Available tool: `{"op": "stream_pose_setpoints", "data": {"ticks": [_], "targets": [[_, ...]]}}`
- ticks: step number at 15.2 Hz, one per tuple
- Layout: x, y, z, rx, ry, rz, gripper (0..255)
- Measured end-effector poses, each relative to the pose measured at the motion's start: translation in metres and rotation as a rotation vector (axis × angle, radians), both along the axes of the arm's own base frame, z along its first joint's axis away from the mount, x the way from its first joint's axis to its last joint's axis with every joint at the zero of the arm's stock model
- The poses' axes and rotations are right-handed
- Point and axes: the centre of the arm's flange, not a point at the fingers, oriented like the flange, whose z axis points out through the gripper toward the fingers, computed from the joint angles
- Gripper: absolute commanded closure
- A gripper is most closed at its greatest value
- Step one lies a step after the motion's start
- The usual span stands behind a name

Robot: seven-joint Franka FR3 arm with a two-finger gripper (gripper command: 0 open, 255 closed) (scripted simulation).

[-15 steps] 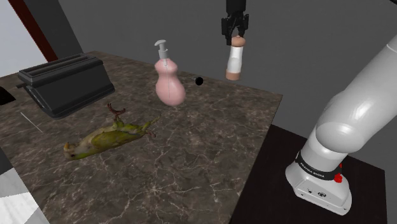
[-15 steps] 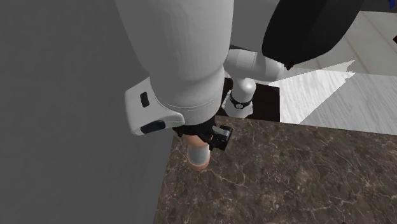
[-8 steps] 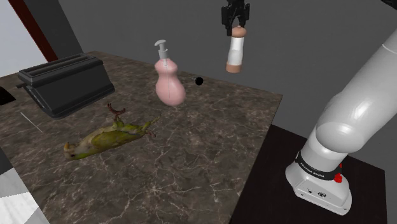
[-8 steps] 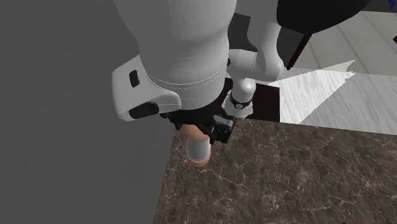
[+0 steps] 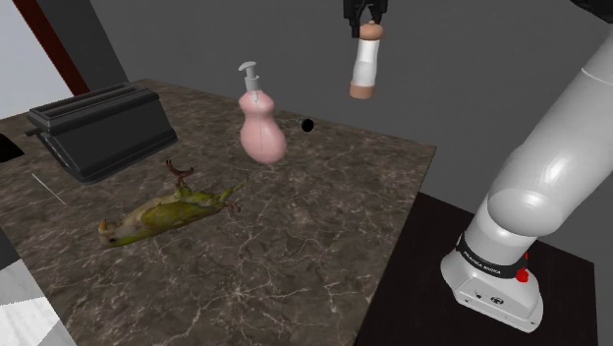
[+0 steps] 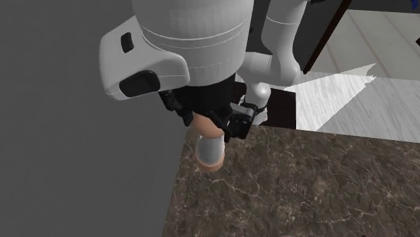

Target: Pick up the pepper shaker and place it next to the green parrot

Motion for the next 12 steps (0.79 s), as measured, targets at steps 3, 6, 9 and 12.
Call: {"op": "stream_pose_setpoints", "data": {"ticks": [3, 6, 9, 12], "targets": [[0.001, -0.001, 0.015, 0.000, 0.000, 0.000, 255], [0.001, -0.001, 0.031, 0.000, 0.000, 0.000, 255], [0.001, -0.002, 0.048, 0.000, 0.000, 0.000, 255], [0.001, -0.001, 0.063, 0.000, 0.000, 0.000, 255]]}}
